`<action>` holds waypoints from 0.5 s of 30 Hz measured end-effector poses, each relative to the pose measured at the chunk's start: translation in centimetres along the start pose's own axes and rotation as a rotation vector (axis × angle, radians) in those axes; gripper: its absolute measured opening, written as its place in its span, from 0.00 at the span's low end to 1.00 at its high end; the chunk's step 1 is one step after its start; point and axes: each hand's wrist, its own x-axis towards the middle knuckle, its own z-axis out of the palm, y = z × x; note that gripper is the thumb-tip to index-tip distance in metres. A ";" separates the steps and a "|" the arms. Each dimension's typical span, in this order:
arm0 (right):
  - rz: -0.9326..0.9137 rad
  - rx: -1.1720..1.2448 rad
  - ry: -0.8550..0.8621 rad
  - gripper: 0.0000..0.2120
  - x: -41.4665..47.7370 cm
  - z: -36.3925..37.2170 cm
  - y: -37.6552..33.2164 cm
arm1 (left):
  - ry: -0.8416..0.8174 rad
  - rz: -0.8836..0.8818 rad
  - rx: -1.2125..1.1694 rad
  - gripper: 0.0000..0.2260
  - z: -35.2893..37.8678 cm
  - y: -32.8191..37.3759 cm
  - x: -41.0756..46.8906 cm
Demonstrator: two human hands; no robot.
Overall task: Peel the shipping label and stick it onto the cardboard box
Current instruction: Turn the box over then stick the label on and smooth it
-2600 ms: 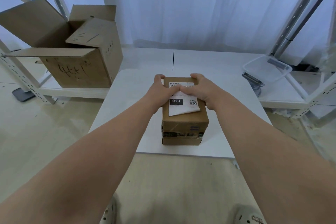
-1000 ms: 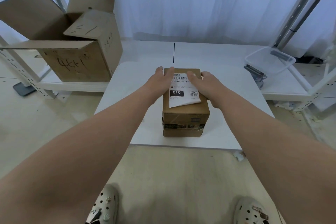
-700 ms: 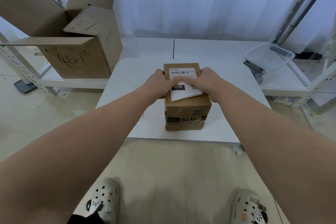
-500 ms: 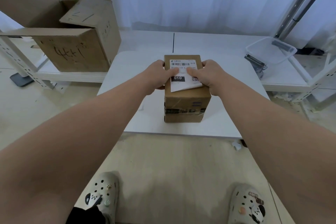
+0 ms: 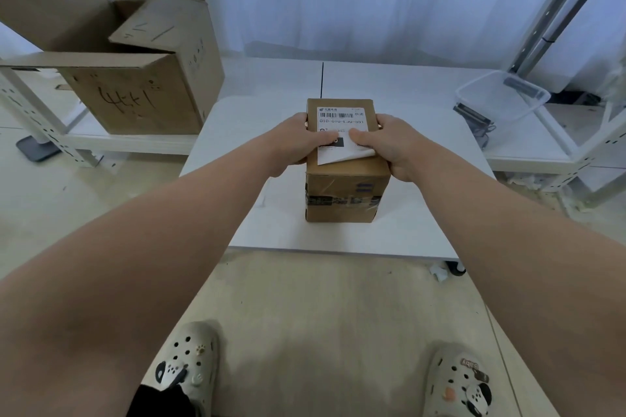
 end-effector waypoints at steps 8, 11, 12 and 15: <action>0.034 0.136 -0.133 0.18 -0.4 -1.1 0.2 | -0.195 0.065 -0.139 0.14 -1.3 -1.1 -0.8; 0.007 0.041 -0.049 0.17 -0.5 -0.5 0.1 | -0.148 0.079 -0.093 0.16 -1.0 -0.9 -1.1; -0.005 0.003 -0.019 0.16 -0.4 -0.3 0.1 | -0.127 0.077 -0.080 0.18 -0.6 -0.7 -1.1; -0.046 -0.105 -0.007 0.24 -0.2 0.0 0.2 | -0.145 0.087 -0.025 0.18 0.3 -0.2 -1.1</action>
